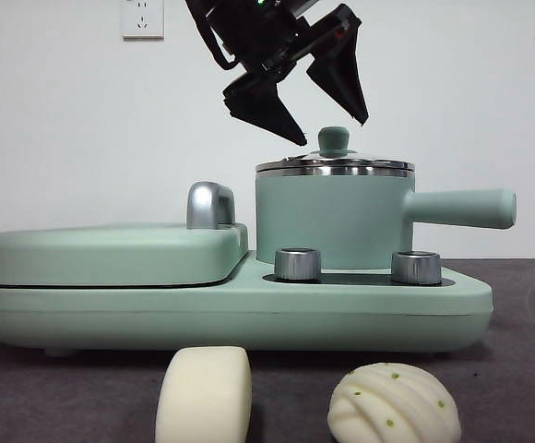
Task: Put the buns in a small steamer
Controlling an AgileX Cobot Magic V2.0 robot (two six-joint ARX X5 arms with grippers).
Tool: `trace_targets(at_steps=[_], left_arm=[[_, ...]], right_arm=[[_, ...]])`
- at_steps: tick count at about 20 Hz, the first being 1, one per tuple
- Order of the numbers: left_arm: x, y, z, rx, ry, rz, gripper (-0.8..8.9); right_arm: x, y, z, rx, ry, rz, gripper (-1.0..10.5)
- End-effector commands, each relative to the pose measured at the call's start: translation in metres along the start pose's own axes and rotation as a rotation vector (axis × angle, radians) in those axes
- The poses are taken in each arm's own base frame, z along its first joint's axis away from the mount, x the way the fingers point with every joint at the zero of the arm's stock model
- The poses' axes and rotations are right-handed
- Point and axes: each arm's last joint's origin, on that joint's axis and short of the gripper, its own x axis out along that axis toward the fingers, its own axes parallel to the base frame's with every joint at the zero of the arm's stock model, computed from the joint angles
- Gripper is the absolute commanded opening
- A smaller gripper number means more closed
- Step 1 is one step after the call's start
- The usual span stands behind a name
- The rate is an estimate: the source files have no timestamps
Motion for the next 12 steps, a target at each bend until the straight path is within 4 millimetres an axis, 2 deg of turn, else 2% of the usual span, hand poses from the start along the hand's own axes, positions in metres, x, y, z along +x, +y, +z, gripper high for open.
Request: trace_targets(at_steps=[1, 4, 7, 10, 12], left_arm=[[0.0134, -0.0007, 0.001, 0.018, 0.007, -0.004, 4.9], [0.0192, 0.0004, -0.0018, 0.015, 0.021, -0.006, 4.89], [0.0192, 0.0005, -0.0013, 0.033, 0.015, -0.005, 3.56], [0.0192, 0.0005, -0.0011, 0.044, 0.013, -0.005, 3.11], [0.0198, -0.0018, -0.0008, 0.066, 0.013, -0.009, 2.06]], right_arm=[[-0.0015, 0.0019, 0.0036, -0.019, -0.012, 0.002, 4.1], [-0.0015, 0.0019, 0.0035, -0.018, -0.012, 0.002, 4.1], [-0.0015, 0.0019, 0.0035, -0.018, -0.012, 0.002, 4.1], [-0.0015, 0.0019, 0.0035, -0.018, -0.012, 0.002, 4.1], [-0.0016, 0.002, 0.0035, -0.018, -0.012, 0.001, 4.1]])
